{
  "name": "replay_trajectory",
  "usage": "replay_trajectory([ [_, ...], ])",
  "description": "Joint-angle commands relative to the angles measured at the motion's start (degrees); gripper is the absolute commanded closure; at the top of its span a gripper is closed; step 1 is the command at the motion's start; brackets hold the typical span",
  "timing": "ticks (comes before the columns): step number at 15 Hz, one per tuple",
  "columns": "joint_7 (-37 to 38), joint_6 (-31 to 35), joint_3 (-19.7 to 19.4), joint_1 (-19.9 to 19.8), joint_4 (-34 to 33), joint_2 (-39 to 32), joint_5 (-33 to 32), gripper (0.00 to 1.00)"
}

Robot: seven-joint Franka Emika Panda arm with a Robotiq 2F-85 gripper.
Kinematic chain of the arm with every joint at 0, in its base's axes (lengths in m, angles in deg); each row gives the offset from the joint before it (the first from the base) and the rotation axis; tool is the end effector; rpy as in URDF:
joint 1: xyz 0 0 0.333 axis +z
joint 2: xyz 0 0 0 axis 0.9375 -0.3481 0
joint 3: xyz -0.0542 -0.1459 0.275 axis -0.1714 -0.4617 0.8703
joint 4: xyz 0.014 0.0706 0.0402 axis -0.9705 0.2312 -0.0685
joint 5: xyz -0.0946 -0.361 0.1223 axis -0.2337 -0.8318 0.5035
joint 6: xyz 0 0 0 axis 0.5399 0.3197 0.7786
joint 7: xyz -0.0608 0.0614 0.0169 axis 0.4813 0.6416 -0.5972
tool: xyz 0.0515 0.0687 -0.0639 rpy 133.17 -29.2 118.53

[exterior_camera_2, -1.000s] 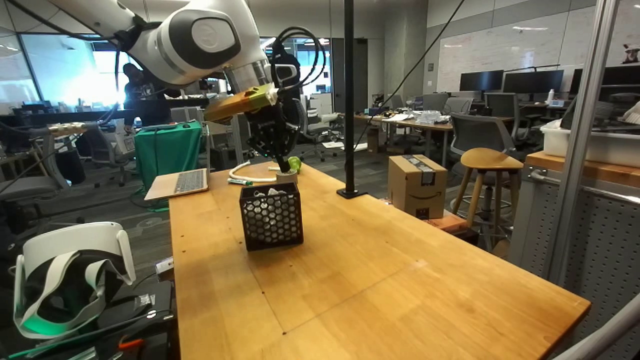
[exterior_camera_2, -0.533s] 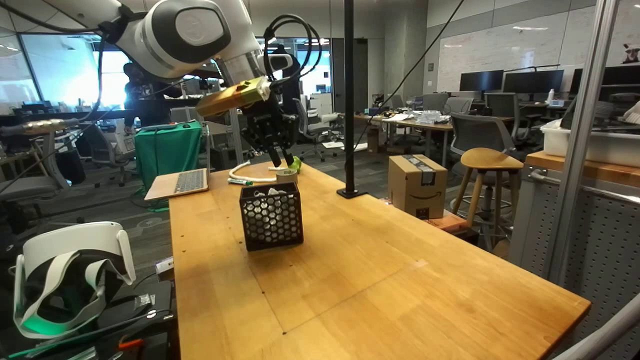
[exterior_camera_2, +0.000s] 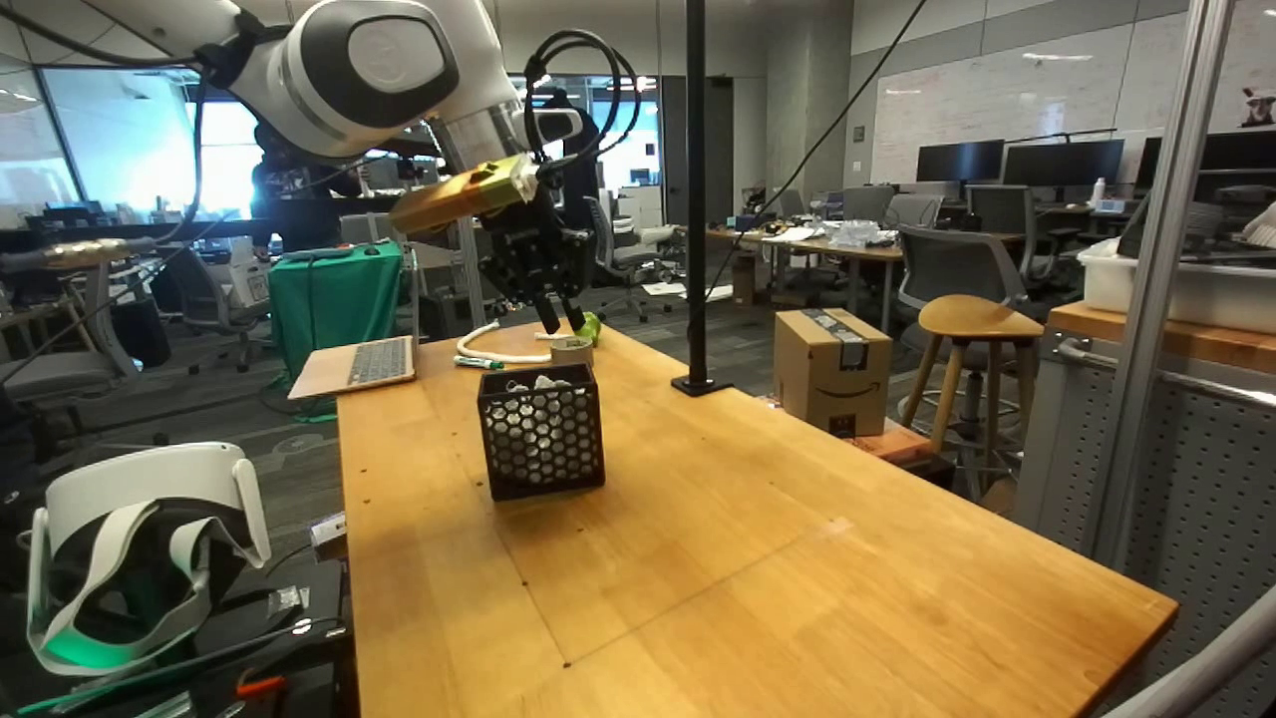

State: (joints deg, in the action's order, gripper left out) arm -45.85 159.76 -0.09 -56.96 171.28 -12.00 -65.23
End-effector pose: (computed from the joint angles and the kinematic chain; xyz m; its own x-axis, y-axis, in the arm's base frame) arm 0.4360 0.1654 0.4402 0.6505 0.7249 0.2267 0.6898 -0.6888 0.2230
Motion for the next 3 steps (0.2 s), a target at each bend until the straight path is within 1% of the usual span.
replay_trajectory([
  [1, 0.2, -0.1, -0.3, 0.3, -0.1, 0.0, -0.2, 0.66],
  [3, 0.2, -0.1, -0.3, 0.3, -0.1, 0.0, -0.2, 0.66],
])
